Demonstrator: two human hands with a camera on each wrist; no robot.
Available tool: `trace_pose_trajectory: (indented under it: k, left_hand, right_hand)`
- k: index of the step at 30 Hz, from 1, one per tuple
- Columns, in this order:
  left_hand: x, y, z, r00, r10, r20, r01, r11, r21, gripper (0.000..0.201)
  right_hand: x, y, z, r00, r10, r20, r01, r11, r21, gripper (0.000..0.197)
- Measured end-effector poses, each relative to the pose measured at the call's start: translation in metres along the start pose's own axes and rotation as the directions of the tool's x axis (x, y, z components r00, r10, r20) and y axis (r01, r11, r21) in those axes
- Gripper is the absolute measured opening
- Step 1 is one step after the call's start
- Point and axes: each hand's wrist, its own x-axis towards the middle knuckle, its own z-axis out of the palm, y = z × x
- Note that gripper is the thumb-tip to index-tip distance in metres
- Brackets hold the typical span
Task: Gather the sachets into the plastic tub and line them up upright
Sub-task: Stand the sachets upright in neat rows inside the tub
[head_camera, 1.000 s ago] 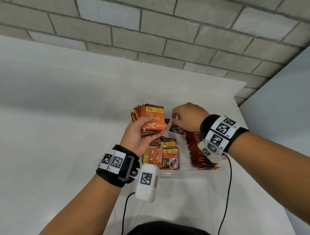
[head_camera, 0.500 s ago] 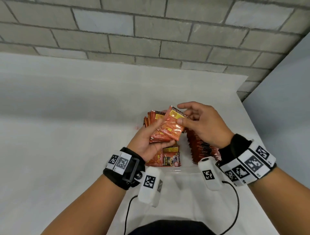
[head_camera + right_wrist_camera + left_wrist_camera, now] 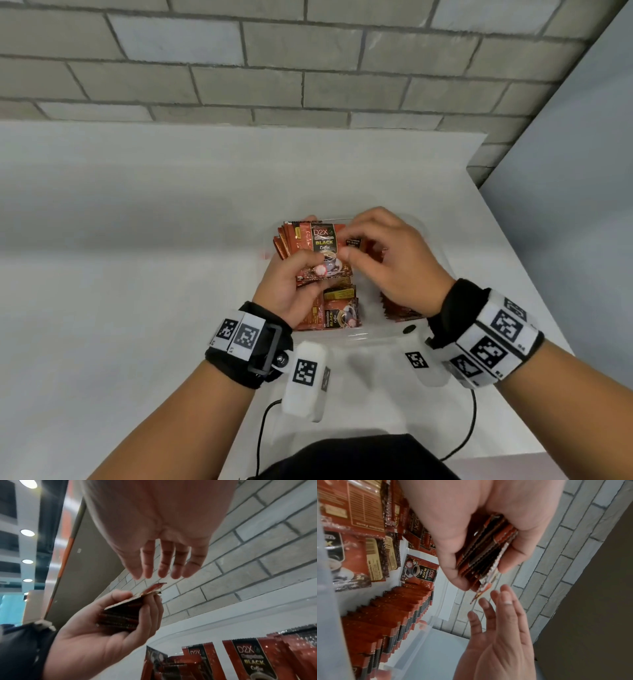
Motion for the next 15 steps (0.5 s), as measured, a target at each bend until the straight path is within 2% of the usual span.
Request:
trace_pose_trajectory:
  k: [2, 4, 7, 10, 13, 15]
  left_hand:
    - [0.0, 0.001, 0.001, 1.0, -0.009, 0.014, 0.009, 0.999, 0.033, 0.055]
    - [0.002, 0.002, 0.002, 1.0, -0.015, 0.026, 0.013, 0.997, 0.072, 0.06]
    - [0.004, 0.002, 0.003, 1.0, -0.004, 0.026, 0.001, 0.991, 0.135, 0.048]
    - [0.006, 0.005, 0.003, 1.0, 0.01, -0.017, -0.007, 0.987, 0.163, 0.038]
    - [0.011, 0.012, -0.002, 0.988, 0.065, -0.137, -0.044, 0.988, 0.148, 0.03]
    - [0.015, 0.018, -0.009, 0.977, 0.076, -0.201, -0.056, 0.993, 0.103, 0.029]
  right_hand:
    - [0.007, 0.001, -0.006, 0.996, 0.093, -0.006, -0.093, 0.995, -0.047, 0.028]
    - [0.013, 0.001, -0.009, 0.983, 0.162, 0.086, -0.158, 0.986, -0.05, 0.035]
    - [0.023, -0.001, -0.018, 0.956, 0.224, 0.192, -0.227, 0.974, -0.006, 0.034]
    - [0.036, 0.0, -0.03, 0.936, 0.216, 0.279, -0.21, 0.976, -0.055, 0.018]
    - [0.051, 0.009, -0.038, 0.936, 0.236, 0.261, -0.217, 0.971, -0.099, 0.006]
    - [0.06, 0.022, -0.039, 0.927, 0.283, 0.245, -0.233, 0.949, -0.213, 0.004]
